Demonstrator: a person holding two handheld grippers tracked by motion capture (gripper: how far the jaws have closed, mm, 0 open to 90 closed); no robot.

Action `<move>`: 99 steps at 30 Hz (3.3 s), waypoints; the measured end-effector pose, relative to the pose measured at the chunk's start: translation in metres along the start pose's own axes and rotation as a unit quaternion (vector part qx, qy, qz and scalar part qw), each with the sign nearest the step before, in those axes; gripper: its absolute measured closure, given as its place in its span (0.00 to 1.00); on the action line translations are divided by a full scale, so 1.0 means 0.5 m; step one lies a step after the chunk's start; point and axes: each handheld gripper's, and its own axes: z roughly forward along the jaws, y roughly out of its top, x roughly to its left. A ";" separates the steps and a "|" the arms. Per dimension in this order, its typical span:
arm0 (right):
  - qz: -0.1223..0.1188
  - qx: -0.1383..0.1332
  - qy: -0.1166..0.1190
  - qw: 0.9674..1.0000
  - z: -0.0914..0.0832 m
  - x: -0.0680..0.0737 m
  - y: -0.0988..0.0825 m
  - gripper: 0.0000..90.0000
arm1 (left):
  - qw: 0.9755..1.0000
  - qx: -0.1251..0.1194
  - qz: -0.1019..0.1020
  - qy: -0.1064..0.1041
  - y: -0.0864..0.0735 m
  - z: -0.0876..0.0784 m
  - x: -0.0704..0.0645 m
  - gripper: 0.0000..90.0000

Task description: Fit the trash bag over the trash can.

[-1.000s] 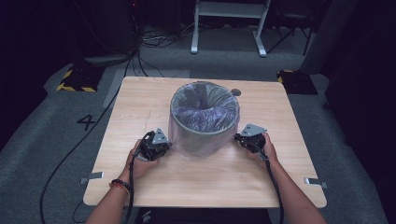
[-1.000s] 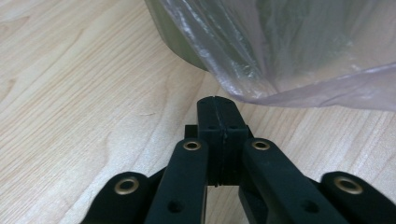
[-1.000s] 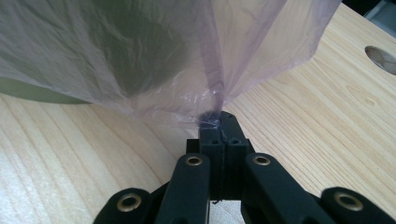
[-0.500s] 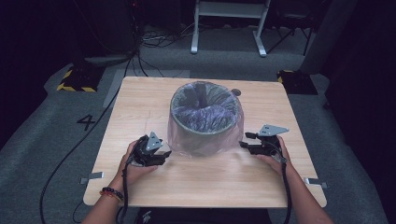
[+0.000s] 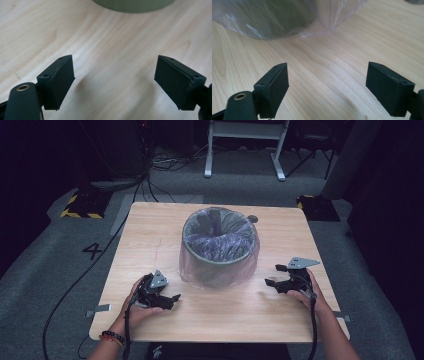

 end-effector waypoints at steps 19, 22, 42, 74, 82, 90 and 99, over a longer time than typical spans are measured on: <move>-0.020 -0.115 -0.024 0.993 -0.075 0.027 0.094 0.18 | 1.000 0.002 -0.013 -0.016 -0.014 -0.003 -0.008 0.17; -0.033 -0.120 -0.030 0.992 -0.083 0.033 0.111 0.18 | 1.000 0.002 -0.015 -0.017 -0.014 -0.003 -0.008 0.17; -0.075 -0.130 -0.042 0.988 -0.091 0.058 0.203 0.18 | 1.000 0.002 -0.011 -0.019 -0.014 -0.002 -0.006 0.16; -0.078 -0.134 -0.003 0.988 -0.030 0.089 0.369 0.18 | 1.000 0.003 -0.010 -0.019 -0.013 -0.002 -0.006 0.16; -0.068 -0.122 0.009 0.990 -0.001 0.091 0.396 0.19 | 1.000 0.002 -0.011 -0.019 -0.013 -0.002 -0.006 0.16; -0.078 -0.129 0.016 0.988 -0.003 0.108 0.413 0.19 | 1.000 0.003 -0.010 -0.020 -0.013 -0.002 -0.006 0.16; -0.077 -0.137 0.007 0.988 -0.018 0.112 0.433 0.19 | 1.000 0.003 -0.010 -0.020 -0.013 -0.002 -0.006 0.16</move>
